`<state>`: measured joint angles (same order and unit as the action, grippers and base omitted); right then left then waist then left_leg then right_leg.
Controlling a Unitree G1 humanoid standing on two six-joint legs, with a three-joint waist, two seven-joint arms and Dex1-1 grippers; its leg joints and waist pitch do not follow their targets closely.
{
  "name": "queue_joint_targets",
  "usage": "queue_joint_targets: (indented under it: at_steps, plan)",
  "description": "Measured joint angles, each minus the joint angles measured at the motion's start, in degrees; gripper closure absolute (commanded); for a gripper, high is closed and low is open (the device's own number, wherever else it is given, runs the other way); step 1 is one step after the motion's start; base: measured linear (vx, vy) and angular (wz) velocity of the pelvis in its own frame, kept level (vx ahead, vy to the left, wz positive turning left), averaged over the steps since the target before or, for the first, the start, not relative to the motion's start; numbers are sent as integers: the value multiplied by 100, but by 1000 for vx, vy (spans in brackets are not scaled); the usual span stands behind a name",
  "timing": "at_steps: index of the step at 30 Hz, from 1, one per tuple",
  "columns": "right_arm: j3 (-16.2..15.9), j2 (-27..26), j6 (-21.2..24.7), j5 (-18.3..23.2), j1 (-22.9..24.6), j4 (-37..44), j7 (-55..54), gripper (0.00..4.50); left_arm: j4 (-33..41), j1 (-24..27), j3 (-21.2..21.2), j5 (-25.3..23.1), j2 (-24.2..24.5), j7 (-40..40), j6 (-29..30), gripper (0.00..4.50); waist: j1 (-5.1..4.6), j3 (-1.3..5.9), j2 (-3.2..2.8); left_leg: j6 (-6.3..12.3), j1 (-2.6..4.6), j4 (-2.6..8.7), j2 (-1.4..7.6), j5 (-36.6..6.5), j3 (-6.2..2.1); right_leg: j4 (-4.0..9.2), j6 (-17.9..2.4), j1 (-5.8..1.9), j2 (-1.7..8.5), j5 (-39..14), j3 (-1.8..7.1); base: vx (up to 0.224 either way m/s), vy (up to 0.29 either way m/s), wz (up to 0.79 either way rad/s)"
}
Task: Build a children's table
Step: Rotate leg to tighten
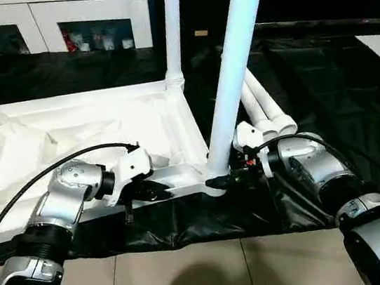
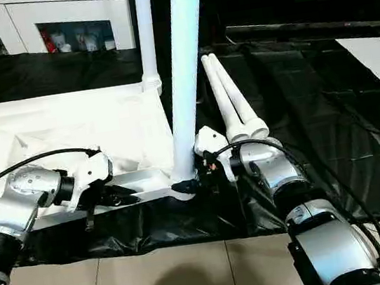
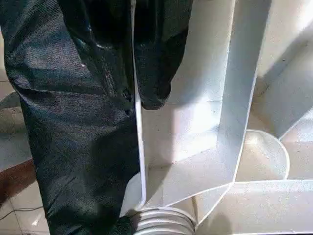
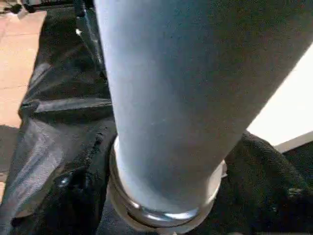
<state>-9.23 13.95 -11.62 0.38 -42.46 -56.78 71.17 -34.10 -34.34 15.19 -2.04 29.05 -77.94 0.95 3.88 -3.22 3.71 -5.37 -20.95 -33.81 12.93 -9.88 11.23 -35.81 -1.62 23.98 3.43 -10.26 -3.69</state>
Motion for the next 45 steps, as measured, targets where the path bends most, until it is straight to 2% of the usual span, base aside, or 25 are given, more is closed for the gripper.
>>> queue_joint_targets:
  at_steps: [3,6,8,11,15,18,20,23,28,35,40,42,45]
  plan:
    - [32,-31,47,21,49,13,15,159,-60,-8,-9,-5,-20,4,-21,450,1,1,1,0,2,0,0,0,0,-1,0,-2,0,0,0,0,0,0]
    - [90,-101,108,66,129,52,-127,169,-84,-32,-10,-46,-72,125,15,450,14,6,9,0,8,1,0,0,-1,-3,0,-7,0,0,0,0,0,0]
    - [334,-301,206,109,250,10,-1069,174,-275,-201,-60,-223,-292,656,203,450,21,13,22,-1,28,0,-3,0,-2,-6,0,-22,3,1,3,0,0,0]
    - [724,-724,384,134,247,-158,-2663,177,-492,-389,-113,-418,-664,1463,513,450,-31,11,25,-3,46,0,-6,1,-15,-6,26,-30,8,-14,6,0,0,0]
    - [1048,-1118,421,163,208,-316,-4249,177,-754,-593,-125,-573,-1152,2231,759,450,-41,12,18,-3,62,2,-12,0,-18,-1,29,-44,12,-16,6,0,0,0]
    - [1121,-1264,363,156,182,-389,-4817,177,-863,-639,-139,-598,-1300,2483,760,450,-37,12,13,-2,64,3,-14,0,-23,0,30,-50,12,-16,5,0,0,0]
    - [1120,-1275,290,121,183,-414,-4857,122,-864,-639,-130,-615,-1310,2473,755,450,-37,11,11,-2,63,3,-14,0,-24,2,30,-53,12,-16,5,0,0,0]
    - [1120,-1271,234,123,190,-414,-4689,86,-858,-639,-129,-635,-1283,2374,727,450,-45,10,8,-2,60,4,-14,0,-24,3,30,-52,11,-16,5,0,0,0]
    - [977,-978,195,123,191,-381,-3623,50,-780,-556,-124,-574,-1026,1990,471,450,-51,9,8,-3,56,18,-10,0,-30,-1,28,-46,6,-14,-1,0,0,0]
    - [517,-374,187,147,185,-163,-1506,50,-595,-383,-90,-341,-577,1082,-12,450,-20,9,8,-1,31,18,-6,0,-21,7,1,-32,4,-14,-2,0,0,0]
    - [307,-129,174,125,174,-79,-503,50,-536,-312,-106,-192,-387,494,-79,450,-2,9,8,6,22,14,-5,-5,-2,11,1,-26,5,-15,-1,0,0,0]
    - [205,-57,174,119,151,-68,-153,75,-507,-267,-105,-115,-282,266,-90,450,4,9,9,6,23,14,-4,-5,-2,7,1,-24,5,-15,-1,0,0,0]
    - [165,-52,192,124,147,-64,92,88,-498,-232,-105,-46,-194,48,-142,450,22,7,9,5,22,14,-3,-4,-2,1,2,-19,4,-14,-1,0,0,0]
